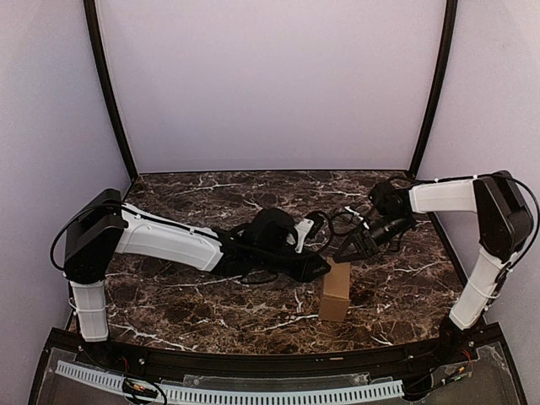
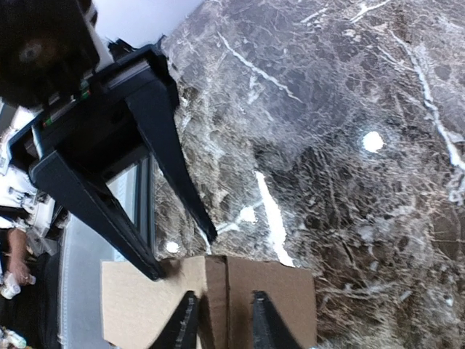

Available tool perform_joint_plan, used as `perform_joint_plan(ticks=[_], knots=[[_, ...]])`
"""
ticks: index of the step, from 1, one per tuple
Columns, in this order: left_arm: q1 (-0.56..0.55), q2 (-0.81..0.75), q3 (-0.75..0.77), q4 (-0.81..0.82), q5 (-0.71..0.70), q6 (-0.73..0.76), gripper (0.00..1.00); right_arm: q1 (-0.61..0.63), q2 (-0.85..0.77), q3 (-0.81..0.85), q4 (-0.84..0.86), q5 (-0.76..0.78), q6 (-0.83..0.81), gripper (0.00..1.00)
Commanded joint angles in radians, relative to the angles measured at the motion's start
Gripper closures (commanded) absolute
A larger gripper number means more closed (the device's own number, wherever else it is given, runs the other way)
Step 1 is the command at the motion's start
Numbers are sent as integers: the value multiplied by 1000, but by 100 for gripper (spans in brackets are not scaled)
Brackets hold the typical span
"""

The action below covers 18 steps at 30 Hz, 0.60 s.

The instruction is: Fold the paper box

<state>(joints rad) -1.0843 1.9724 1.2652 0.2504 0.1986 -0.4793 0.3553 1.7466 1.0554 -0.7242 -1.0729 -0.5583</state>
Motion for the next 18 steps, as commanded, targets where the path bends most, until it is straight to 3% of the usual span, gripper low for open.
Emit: perform_joint_plan(ticks=[1,10,18], knots=[[7,-75,-36,-34,-41,61,65,2,-112,10,-22,138,-47,69],[60,-120,45,-104,-54,146,58,-3,-370,-9,-58,256,-87,55],[95,-2,145,-69,208,175,56,-1,-574,-132,-62,283,-115,52]])
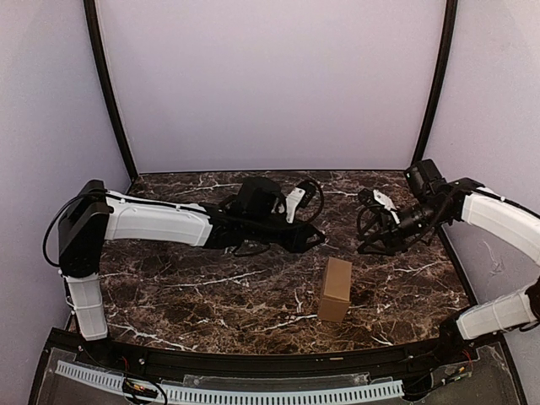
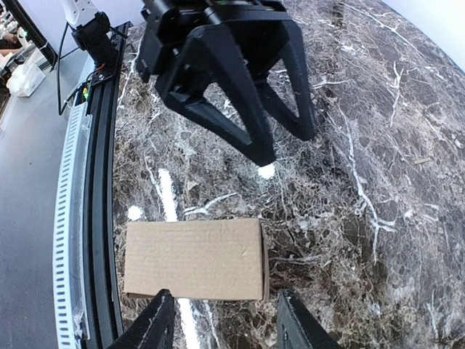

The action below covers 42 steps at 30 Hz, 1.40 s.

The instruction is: Fold the paper box

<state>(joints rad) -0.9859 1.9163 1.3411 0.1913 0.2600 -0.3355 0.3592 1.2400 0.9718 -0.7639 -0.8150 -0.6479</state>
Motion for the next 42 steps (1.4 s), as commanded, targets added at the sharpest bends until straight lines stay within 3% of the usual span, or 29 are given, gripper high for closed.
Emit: perform_joint_plan(ticks=[1,9,16,22,27,32,36,42], knots=[[-4,76,78,-7,160,21,55,-5,-82,-61,-24,26,-28,51],[-7,162,115,31,249,-37,56,34,-119,-116,-36,46,-50,50],[-9,197,82,65,238,-102,70,283,-138,-140,17,198,-48,51],[-9,190,24,120,231,-175,77,423,-73,-112,57,324,-58,60],[-11,156,-21,152,204,-209,79,507,-84,-134,90,406,-66,54],[-13,113,-62,125,166,-211,80,547,-108,-196,156,545,-69,54],[-12,70,-128,95,124,-213,82,552,-123,-233,179,562,-82,51],[-17,-10,-236,107,95,-239,82,553,-133,-283,281,734,-94,55]])
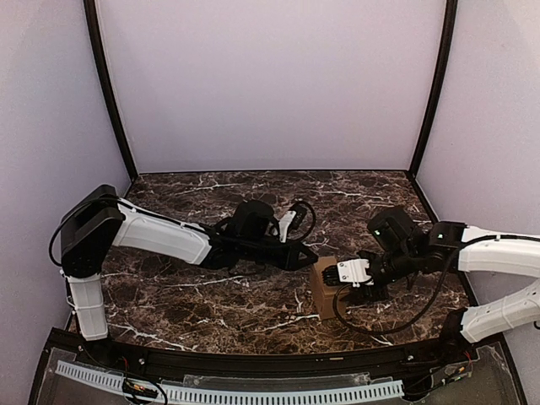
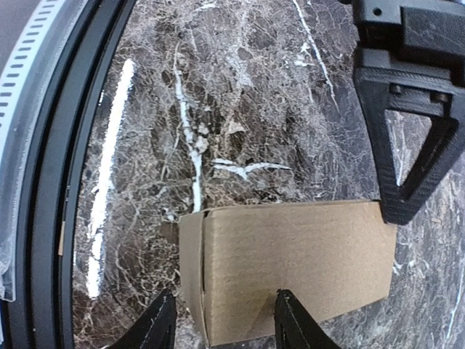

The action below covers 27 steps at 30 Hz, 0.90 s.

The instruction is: Fold the paper box

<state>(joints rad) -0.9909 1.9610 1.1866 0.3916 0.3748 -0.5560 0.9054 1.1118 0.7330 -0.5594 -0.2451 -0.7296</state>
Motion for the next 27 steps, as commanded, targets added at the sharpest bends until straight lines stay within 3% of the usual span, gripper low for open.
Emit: perform_joint_plan(ticks=[1,5,10,16,27], knots=[[-12,-68,-87,-93,-23,-18,82,6,-10,-53,94,186,-27,56],[-14,-112,-105,-120,-49,-11,82,3,-27,-61,120,220,-56,59],[-12,-176,-95,-203,-115,35,79,4,-59,35,-18,69,-83,58],[-12,-147,-62,-207,-78,36,79,25,-31,79,-72,-53,-97,60],[-13,-148,-48,-130,-70,-2,78,53,-25,36,-62,-20,-118,67]])
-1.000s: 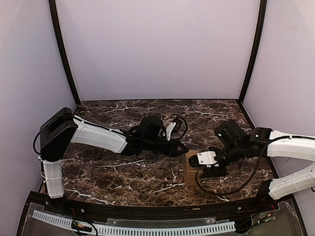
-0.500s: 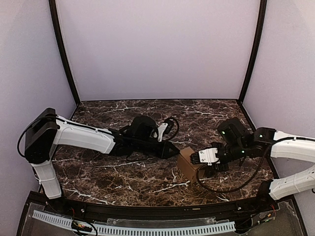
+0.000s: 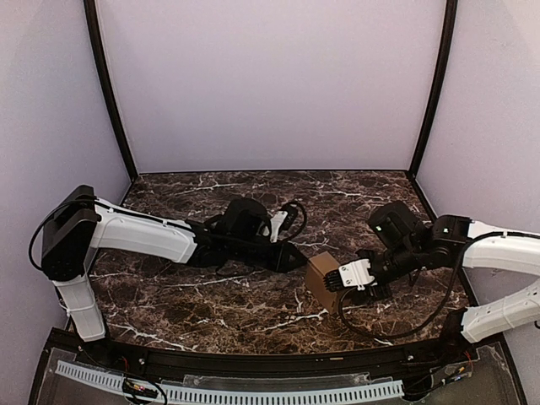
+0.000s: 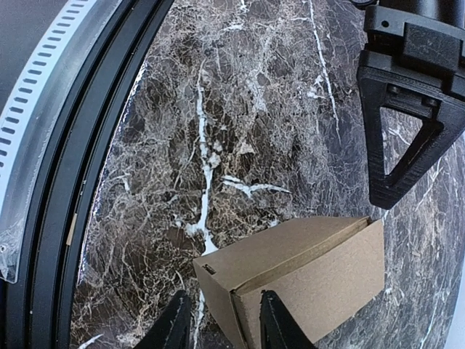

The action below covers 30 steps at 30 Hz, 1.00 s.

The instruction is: Fold the paper box

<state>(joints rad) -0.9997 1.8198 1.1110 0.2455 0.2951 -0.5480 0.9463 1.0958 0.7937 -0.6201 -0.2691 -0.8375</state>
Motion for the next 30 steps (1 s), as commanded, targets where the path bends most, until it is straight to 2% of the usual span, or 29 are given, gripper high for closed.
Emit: perform_joint_plan(ticks=[1,11,15,22,30], knots=[[-4,5,47,13,12,-6,78,12,-11,-31,4,8,-9,68],[-4,92,155,-28,30,-9,85,12,-21,-72,45,32,0,73],[-5,113,154,-27,51,-17,90,12,-18,-79,50,34,1,74],[-4,135,145,-21,66,-30,92,12,-34,-10,-11,8,14,75],[-5,141,145,-26,71,-30,93,11,-36,-11,-3,36,14,76]])
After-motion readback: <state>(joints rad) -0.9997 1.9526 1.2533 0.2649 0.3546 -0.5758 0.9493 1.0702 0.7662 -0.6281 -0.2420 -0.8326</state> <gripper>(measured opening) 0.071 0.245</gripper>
